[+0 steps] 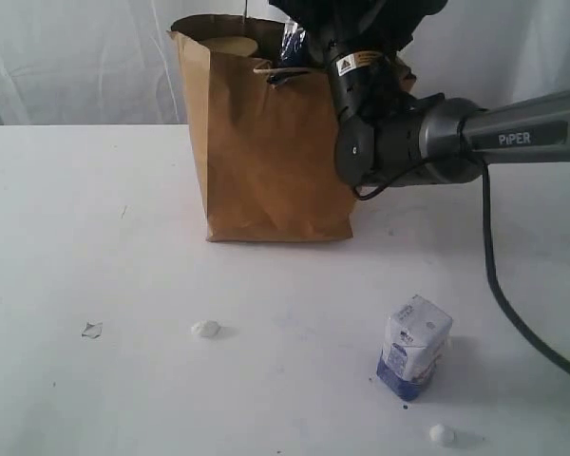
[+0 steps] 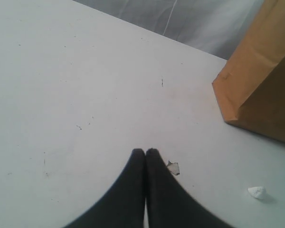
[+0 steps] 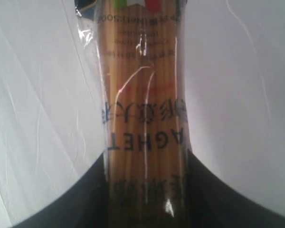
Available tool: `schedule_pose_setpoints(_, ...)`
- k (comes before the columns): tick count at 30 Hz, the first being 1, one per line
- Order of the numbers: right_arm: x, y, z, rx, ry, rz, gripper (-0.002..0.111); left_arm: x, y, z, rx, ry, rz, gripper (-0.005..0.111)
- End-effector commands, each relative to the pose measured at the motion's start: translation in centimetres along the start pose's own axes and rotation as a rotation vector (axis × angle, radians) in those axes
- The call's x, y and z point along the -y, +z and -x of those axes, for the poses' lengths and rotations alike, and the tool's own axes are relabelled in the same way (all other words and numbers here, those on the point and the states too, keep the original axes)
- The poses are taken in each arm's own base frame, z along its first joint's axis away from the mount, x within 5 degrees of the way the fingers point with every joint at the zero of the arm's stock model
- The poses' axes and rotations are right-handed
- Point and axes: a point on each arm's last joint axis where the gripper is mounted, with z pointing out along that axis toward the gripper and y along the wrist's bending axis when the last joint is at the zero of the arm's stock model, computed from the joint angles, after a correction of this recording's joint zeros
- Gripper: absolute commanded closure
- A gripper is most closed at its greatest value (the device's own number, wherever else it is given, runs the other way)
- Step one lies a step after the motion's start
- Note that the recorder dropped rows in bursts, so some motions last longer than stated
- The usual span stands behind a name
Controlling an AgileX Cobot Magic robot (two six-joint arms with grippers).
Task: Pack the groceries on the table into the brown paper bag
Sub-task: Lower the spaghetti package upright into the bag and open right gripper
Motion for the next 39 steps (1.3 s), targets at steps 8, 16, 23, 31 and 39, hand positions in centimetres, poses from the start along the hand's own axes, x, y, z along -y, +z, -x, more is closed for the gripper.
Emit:
schedule_pose_setpoints(8, 0.5, 1.7, 2.5, 0.161, 0.052, -0.092, 0.108, 0.0, 0.0, -0.1, 0.0, -0.013, -0.001, 0.107)
schedule_pose_setpoints(16, 1.6, 2.0, 0.3, 0.146, 0.077, -0.112, 0.108, 0.0, 0.0, -0.1, 0.0, -0.013, -0.001, 0.107)
schedule_pose_setpoints(23, 1.4, 1.9, -0.7, 0.088, 0.051, -0.07, 0.108, 0.0, 0.0, -0.1, 0.0, -0.013, -0.001, 0.107)
schedule_pose_setpoints(31, -0.6, 1.9, -1.9, -0.038, -0.071, 0.154, 0.108, 0.0, 0.0, -0.1, 0.0, -0.013, -0.001, 0.107)
schedule_pose_setpoints(39, -0.9, 1.8, -2.0, -0.05, -0.09, 0.19, 0.097, 0.0, 0.0, -0.1, 0.0, -0.013, -0.001, 0.107)
